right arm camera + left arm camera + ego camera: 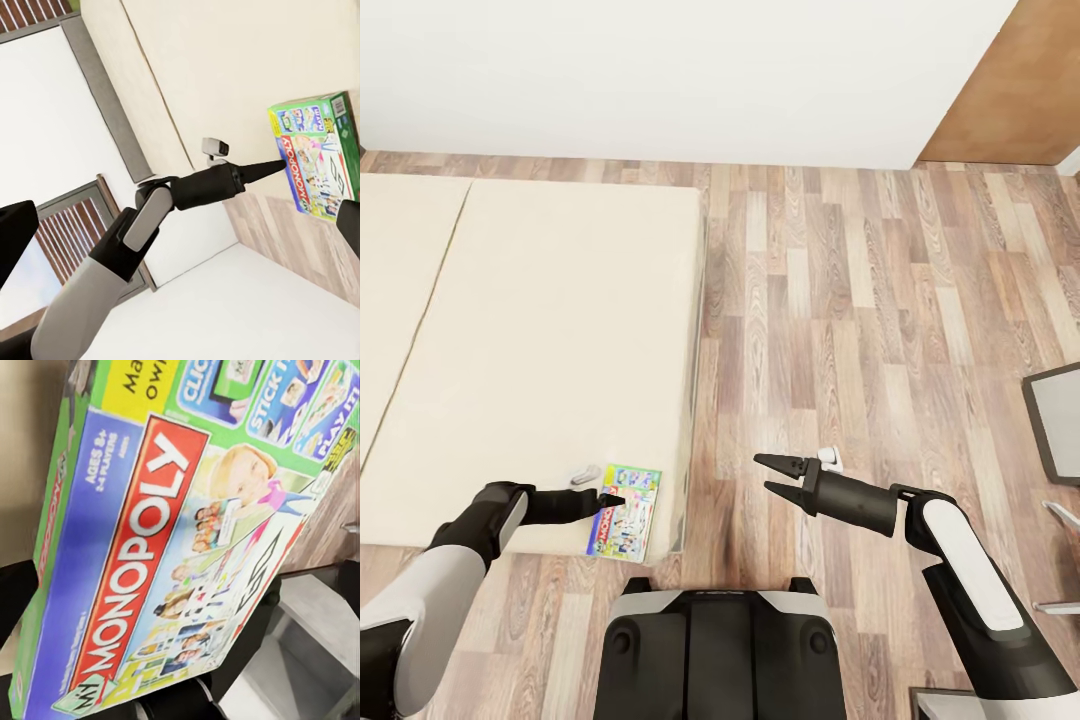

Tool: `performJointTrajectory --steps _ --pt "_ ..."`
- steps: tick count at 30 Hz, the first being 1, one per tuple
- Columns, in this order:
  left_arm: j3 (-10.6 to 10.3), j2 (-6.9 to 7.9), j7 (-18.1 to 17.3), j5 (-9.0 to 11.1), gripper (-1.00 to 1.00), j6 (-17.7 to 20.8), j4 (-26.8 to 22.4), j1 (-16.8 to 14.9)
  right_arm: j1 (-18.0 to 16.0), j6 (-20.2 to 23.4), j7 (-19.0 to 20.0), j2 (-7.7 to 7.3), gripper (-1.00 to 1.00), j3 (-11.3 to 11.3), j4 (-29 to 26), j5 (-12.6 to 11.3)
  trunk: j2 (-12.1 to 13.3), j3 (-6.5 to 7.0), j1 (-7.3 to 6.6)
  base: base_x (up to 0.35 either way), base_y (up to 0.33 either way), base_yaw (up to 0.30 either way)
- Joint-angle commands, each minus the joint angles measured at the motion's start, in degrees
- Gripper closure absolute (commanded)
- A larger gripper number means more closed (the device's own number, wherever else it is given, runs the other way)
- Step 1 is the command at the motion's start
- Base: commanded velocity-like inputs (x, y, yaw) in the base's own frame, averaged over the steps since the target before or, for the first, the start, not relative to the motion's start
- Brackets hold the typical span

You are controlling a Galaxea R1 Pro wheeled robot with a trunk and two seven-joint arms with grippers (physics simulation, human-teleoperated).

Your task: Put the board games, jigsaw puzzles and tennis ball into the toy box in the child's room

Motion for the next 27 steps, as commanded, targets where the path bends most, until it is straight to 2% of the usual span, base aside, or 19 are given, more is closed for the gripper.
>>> performJointTrajectory --steps 1,8,18,27 --pt "0.5 -0.25 -0.5 -0.6 -1.00 0.4 0.0 0.0 0.0 0.1 -0.1 -0.04 -1.00 0.0 0.0 -0.1 -0.1 -0.06 0.03 0.000 0.000 0.000" --pt "0.5 -0.94 -1.0 -0.4 -1.00 0.3 0.0 0.0 0.0 0.1 -0.1 -0.04 -1.00 0.0 0.0 -0.1 -0.1 -0.06 0.03 0.000 0.000 0.000" --pt "0.5 -2.84 -1.4 -0.3 -1.00 0.4 0.1 0.0 0.0 0.1 0.0 -0.11 -1.00 0.0 0.0 -0.1 -0.1 -0.06 0.03 0.000 0.000 0.000" --pt "0.5 -3.47 -1.5 -0.2 -1.00 0.5 0.1 0.0 0.0 0.1 0.0 -0.13 -1.00 0.0 0.0 -0.1 -0.1 -0.06 0.03 0.000 0.000 0.000"
